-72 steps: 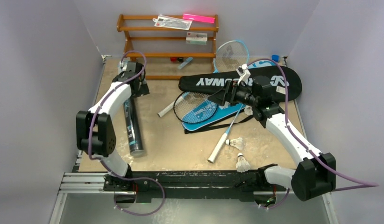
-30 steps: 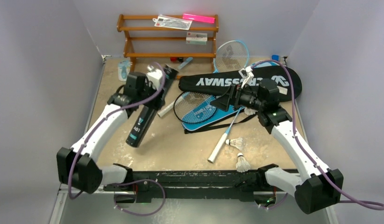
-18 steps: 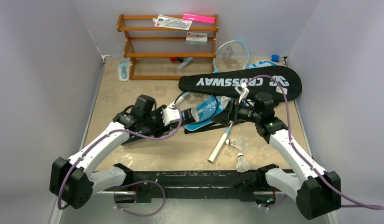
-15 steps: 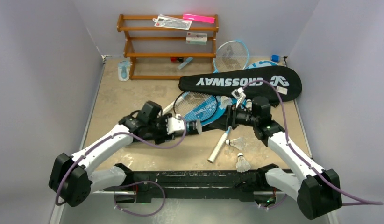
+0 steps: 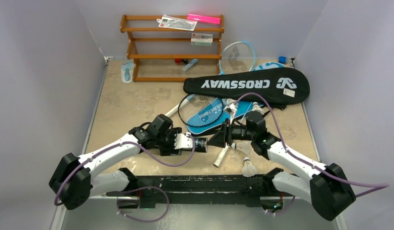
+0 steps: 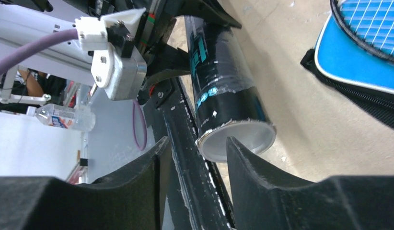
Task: Pack up the badminton gear
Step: Open the lid of the shuttle tube.
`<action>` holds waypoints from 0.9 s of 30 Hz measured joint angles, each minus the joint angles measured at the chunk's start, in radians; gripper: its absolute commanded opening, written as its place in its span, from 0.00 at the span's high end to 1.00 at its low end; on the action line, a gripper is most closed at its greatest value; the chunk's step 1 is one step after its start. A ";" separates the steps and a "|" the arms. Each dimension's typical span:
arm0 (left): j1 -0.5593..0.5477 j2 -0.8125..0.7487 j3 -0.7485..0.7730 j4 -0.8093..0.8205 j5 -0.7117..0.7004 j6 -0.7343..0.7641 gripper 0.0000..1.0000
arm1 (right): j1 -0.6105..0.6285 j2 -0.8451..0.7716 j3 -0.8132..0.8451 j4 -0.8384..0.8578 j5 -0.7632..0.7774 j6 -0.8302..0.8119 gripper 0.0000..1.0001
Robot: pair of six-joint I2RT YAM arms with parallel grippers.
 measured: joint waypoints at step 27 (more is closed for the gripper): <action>0.000 0.033 0.001 0.048 -0.054 -0.027 0.89 | 0.047 0.182 -0.121 0.352 0.070 0.338 1.00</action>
